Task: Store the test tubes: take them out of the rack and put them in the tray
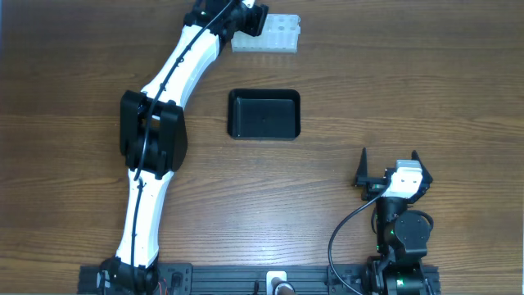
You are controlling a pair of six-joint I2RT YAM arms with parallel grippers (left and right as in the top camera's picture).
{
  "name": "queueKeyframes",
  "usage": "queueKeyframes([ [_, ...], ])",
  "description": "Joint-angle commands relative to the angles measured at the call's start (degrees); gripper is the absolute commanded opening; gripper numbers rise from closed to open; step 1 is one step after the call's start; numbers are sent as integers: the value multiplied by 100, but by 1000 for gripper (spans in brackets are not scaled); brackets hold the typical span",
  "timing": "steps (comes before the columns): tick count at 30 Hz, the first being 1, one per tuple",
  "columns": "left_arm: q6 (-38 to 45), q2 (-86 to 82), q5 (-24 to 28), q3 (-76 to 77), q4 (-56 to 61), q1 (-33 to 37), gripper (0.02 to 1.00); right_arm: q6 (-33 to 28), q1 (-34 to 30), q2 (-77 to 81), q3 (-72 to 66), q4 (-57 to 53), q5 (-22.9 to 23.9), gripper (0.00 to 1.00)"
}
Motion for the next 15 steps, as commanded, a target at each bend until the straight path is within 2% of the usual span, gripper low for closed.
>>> queueKeyframes([
  [1,2,46,216,61,31,0,610,-26,-24,-20,-33,-22,-24,991],
  [3,2,46,216,61,31,0,597,-26,-24,-20,-33,-22,-24,991],
  [4,2,46,219,61,31,0,553,-26,-24,-20,-33,-22,-24,993],
  [15,0,46,374,61,35,0,524,-26,-22,-20,-33,-22,-24,993],
])
